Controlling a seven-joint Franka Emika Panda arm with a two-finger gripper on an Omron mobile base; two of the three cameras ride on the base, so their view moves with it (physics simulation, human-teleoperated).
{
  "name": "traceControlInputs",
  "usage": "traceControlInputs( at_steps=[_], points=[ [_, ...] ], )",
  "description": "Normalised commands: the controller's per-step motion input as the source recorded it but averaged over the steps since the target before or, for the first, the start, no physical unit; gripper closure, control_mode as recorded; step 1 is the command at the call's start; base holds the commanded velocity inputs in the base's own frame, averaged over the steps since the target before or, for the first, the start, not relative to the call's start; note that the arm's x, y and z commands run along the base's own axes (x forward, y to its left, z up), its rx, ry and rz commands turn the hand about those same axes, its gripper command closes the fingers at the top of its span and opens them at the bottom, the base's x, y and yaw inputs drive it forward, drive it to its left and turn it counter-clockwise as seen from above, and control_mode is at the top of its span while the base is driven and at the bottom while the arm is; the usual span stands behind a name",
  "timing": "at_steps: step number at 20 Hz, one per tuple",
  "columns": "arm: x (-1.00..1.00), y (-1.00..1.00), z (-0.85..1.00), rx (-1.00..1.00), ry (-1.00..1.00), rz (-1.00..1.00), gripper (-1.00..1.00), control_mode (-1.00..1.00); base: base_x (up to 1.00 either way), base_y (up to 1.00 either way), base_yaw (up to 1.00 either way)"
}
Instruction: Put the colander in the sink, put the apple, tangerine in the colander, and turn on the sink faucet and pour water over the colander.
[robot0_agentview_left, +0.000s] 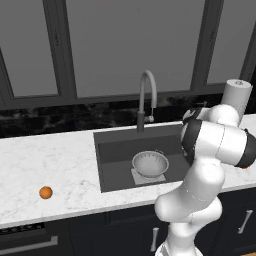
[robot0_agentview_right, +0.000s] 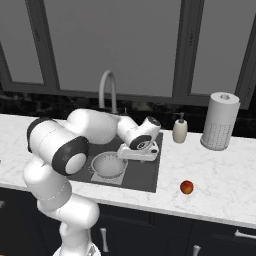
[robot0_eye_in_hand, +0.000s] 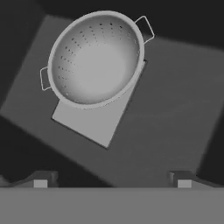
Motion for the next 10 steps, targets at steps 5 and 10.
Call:
traceControlInputs(
  at_steps=[5, 10],
  points=[
    [-0.07, 0.0, 0.26, -0.24, 0.0, -0.27, -1.0, -1.0, 0.0, 0.0, 0.0],
    [-0.09, -0.25, 0.43, -0.1, 0.06, -0.28, -1.0, -1.0, 0.0, 0.0, 0.0]
  ],
)
